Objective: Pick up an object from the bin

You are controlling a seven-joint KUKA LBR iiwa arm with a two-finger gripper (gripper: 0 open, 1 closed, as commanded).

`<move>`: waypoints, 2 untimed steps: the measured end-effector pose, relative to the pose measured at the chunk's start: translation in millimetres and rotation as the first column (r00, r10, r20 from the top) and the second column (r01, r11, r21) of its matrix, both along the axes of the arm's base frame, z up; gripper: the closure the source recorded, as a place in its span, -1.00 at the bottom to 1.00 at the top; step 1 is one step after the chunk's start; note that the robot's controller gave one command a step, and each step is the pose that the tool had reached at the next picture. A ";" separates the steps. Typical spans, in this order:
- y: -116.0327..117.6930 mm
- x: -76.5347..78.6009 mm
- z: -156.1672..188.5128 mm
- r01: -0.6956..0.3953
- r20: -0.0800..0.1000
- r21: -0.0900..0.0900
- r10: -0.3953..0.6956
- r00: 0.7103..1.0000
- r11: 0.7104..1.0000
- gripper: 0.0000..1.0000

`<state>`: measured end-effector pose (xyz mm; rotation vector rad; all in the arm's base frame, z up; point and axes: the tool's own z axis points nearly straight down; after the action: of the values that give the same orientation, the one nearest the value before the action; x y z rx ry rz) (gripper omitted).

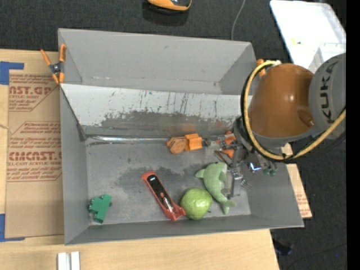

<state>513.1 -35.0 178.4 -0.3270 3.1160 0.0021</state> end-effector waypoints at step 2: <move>-3.3 5.5 7.1 0.003 0.003 -0.001 -0.003 1.000 1.000 -1.00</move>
Offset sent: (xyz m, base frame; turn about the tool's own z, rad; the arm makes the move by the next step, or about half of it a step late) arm 0.0122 -0.0051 -0.0506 0.2460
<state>518.6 -38.3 185.5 -0.3213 3.1133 0.0003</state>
